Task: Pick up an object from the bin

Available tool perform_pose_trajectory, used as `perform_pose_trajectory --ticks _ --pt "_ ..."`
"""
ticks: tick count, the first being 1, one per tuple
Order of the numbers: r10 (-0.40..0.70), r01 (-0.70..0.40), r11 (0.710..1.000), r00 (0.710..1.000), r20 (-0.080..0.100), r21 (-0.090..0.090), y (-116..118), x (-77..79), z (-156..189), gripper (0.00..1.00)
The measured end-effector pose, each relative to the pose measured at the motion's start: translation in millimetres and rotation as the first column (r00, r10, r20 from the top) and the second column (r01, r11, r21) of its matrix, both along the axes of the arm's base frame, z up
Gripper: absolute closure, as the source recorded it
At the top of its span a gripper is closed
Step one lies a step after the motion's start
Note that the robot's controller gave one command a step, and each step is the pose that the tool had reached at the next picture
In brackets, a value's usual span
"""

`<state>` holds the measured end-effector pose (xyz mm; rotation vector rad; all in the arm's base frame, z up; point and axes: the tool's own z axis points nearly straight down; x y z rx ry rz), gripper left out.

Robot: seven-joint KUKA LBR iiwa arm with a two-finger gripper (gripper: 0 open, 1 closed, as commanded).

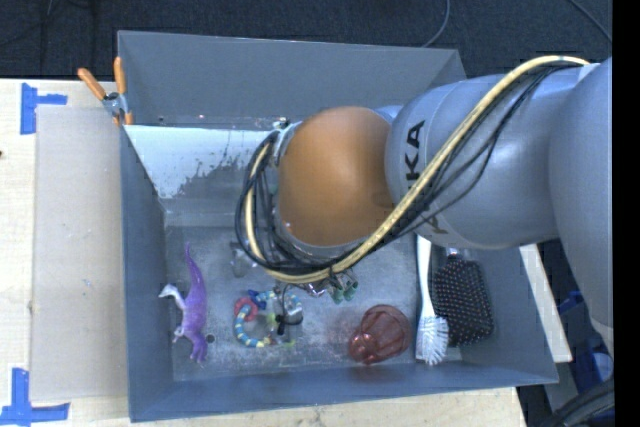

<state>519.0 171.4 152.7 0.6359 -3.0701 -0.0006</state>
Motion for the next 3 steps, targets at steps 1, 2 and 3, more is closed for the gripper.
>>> perform_pose_trajectory --ticks 1,2,3 --pt "-0.007 0.007 1.0 1.0 0.002 -0.002 18 -1.4 -3 0.0" --pt "0.209 -0.209 0.978 0.978 0.001 0.002 3 3.8 -36 0.0" --pt "0.113 -0.113 0.994 0.994 0.004 0.003 -57 15.2 -79 1.0"
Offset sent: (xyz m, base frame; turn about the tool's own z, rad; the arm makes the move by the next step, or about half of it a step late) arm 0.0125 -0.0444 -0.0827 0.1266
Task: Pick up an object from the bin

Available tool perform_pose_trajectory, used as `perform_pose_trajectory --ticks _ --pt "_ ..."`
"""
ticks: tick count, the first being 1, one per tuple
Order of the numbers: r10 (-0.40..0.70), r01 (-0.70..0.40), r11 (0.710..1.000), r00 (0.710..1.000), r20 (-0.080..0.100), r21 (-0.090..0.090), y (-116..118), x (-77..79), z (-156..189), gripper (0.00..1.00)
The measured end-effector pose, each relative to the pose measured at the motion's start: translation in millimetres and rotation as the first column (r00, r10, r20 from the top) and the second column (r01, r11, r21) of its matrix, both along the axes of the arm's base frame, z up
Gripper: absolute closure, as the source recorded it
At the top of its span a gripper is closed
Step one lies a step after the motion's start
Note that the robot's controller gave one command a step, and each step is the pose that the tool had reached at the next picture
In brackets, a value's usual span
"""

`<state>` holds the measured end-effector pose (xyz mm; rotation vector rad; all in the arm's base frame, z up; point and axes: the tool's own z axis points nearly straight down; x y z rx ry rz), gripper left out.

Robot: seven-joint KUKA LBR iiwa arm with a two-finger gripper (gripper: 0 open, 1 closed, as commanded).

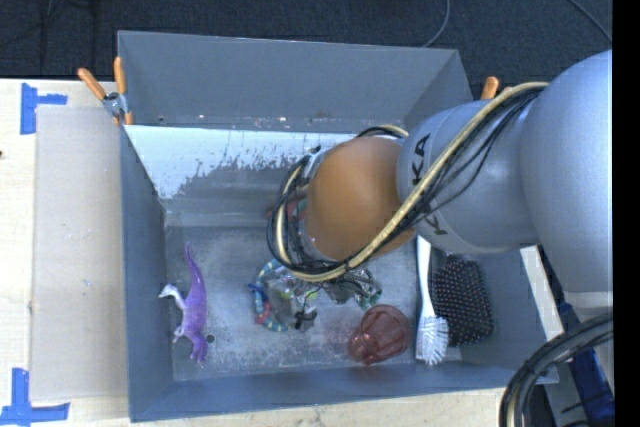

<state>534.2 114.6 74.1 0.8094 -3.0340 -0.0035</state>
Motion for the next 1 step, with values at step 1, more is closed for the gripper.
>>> perform_pose_trajectory --ticks 1 --pt "0.0 0.0 1.0 1.0 0.0 0.0 0.1 0.0 0.0 1.0"
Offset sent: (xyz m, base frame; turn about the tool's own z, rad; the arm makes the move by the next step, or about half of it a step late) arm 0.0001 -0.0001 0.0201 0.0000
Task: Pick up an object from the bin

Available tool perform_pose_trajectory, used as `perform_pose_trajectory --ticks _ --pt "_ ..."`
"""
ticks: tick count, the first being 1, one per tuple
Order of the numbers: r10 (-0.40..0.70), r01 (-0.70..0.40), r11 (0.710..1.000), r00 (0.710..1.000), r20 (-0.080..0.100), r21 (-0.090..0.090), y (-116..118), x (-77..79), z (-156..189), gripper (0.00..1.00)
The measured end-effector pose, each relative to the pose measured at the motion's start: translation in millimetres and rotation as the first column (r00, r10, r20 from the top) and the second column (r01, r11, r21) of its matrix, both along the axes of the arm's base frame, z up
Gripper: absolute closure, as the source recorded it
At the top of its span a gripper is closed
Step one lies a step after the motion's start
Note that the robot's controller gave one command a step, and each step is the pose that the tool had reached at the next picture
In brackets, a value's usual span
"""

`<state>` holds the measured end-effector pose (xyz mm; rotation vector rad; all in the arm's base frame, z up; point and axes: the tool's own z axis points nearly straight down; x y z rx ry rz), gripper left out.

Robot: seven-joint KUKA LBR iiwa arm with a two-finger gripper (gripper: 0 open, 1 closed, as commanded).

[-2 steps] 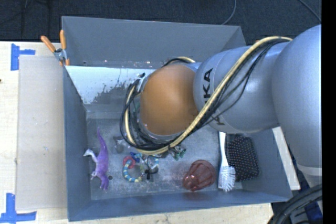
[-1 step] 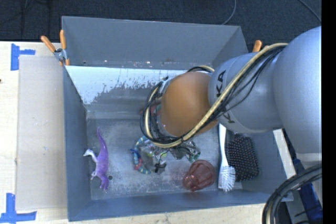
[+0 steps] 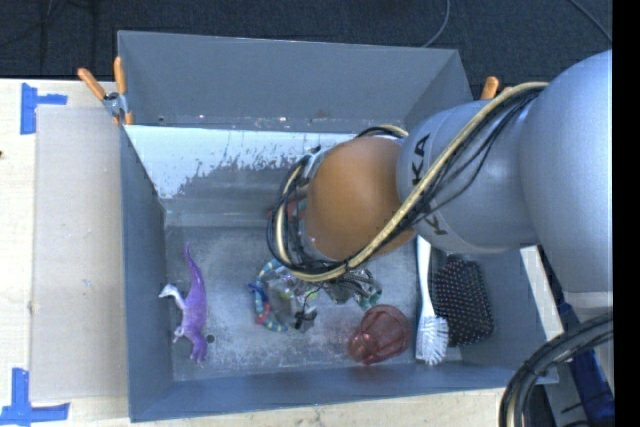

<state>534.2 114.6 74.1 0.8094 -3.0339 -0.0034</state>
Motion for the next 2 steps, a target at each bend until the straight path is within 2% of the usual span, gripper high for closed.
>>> perform_pose_trajectory --ticks 2 --pt "-0.001 0.001 1.0 1.0 -0.004 -0.001 -0.5 -1.7 10.0 1.0"
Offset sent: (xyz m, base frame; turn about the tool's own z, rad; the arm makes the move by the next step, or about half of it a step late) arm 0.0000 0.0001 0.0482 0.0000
